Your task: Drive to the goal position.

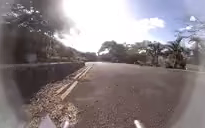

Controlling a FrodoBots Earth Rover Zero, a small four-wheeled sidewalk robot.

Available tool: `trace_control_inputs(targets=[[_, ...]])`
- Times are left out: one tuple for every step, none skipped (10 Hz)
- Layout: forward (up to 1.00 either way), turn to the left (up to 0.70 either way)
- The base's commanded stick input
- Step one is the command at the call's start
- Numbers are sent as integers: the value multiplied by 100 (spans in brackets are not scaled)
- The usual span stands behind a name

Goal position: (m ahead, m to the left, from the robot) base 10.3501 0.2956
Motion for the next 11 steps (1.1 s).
trace_control_inputs(targets=[[70, 0], [70, 0], [70, 0], [70, 0], [70, 0], [70, 0], [70, 0], [70, 0], [70, 0], [70, 0], [70, -2]])
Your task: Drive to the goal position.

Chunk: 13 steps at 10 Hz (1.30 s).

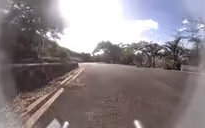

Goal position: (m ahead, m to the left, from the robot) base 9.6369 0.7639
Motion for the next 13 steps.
trace_control_inputs(targets=[[70, -7], [70, -12], [70, -34], [70, -34], [70, -33], [70, -28], [70, -23], [70, -15], [70, -7], [70, 0], [70, 0], [70, 0], [70, -1]])
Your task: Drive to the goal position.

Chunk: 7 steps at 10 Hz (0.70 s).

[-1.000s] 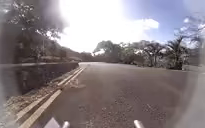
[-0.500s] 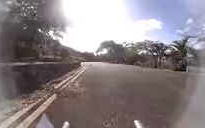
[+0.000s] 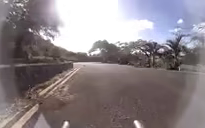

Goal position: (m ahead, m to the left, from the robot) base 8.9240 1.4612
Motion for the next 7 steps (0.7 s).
trace_control_inputs(targets=[[70, -2], [70, -3], [70, -32], [70, -34], [70, -34], [70, -32], [70, -29]])
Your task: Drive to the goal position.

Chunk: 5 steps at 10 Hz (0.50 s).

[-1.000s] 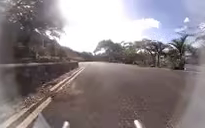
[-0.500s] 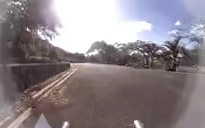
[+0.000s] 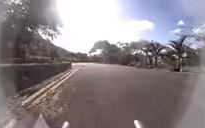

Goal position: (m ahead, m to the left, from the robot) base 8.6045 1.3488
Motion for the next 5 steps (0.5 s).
trace_control_inputs(targets=[[70, 0], [70, 0], [70, 0], [70, 0], [70, 0]])
